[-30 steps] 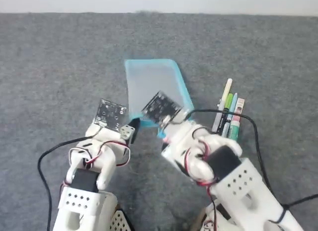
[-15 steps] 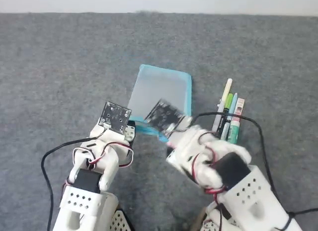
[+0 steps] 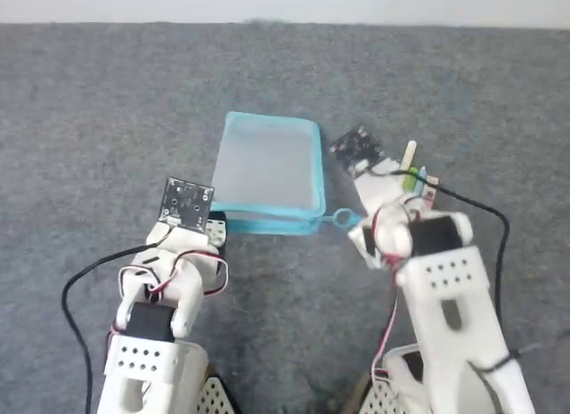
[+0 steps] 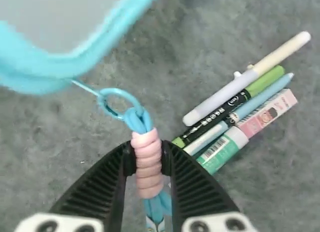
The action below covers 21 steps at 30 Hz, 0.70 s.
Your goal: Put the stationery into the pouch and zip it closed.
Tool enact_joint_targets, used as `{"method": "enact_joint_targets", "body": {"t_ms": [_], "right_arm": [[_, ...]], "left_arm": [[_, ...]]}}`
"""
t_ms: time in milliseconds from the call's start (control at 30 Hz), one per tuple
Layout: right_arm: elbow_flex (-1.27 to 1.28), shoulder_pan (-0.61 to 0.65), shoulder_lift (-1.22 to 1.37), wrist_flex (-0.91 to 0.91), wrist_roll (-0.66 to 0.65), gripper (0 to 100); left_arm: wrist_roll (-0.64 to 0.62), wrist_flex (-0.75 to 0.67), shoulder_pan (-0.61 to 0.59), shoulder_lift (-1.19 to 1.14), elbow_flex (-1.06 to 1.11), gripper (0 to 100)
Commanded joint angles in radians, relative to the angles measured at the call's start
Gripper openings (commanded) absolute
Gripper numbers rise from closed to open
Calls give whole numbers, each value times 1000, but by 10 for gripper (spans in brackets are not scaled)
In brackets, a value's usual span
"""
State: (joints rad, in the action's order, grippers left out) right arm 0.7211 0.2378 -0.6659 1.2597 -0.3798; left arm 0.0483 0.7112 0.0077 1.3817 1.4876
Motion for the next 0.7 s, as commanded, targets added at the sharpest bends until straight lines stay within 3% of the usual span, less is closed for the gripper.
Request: {"method": "enact_joint_targets", "body": {"t_ms": [0, 200, 467, 667], "right_arm": [[-78, -47, 59, -24, -15, 6], [-89, -22, 90, 18, -8, 37], [-155, -21, 88, 252, 21, 395], [-196, -97, 105, 320, 28, 406]], "left_arm": [[-12, -37, -34, 15, -18, 11], [-12, -57, -32, 8, -13, 11], [-12, -57, -40, 9, -13, 11], [-12, -57, -41, 14, -13, 12]]}}
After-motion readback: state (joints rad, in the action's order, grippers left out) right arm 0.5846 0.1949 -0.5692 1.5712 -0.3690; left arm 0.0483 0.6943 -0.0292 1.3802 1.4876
